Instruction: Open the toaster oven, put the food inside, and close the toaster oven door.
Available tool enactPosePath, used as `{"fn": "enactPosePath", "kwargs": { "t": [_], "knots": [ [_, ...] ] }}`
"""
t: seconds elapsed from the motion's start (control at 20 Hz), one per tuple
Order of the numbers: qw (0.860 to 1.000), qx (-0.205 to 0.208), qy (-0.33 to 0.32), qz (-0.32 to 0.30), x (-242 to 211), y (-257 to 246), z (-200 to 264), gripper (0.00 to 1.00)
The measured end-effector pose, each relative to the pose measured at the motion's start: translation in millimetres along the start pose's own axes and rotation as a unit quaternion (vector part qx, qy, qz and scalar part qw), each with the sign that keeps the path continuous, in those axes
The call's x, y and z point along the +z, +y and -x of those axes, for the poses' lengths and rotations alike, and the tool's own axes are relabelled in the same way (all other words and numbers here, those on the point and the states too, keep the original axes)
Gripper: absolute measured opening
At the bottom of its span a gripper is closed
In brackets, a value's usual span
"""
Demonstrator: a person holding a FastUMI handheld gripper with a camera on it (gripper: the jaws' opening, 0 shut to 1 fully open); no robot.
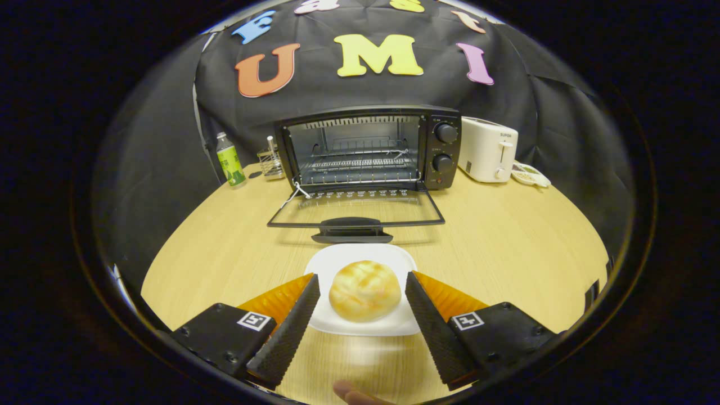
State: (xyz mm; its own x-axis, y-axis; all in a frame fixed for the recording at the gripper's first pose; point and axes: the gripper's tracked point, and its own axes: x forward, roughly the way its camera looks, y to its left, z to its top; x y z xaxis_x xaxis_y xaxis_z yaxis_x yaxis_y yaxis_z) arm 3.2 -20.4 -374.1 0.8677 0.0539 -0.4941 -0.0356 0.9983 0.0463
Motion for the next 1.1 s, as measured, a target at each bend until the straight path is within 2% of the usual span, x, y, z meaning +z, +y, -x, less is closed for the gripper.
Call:
{"fn": "enactPosePath", "kwargs": {
  "t": [0.2,0.4,0.9,1.1],
  "knots": [
    [1.000,-0.008,-0.012,-0.010,-20.0,1.8,-3.7,1.00],
    [1.000,-0.002,0.012,-0.029,-33.3,9.2,-12.5,1.00],
    [0.999,-0.020,0.000,-0.033,-33.0,6.2,-20.0,1.00],
    [0.999,-0.016,-0.004,-0.045,-32.3,3.3,-21.7,0.85]
  ]
}}
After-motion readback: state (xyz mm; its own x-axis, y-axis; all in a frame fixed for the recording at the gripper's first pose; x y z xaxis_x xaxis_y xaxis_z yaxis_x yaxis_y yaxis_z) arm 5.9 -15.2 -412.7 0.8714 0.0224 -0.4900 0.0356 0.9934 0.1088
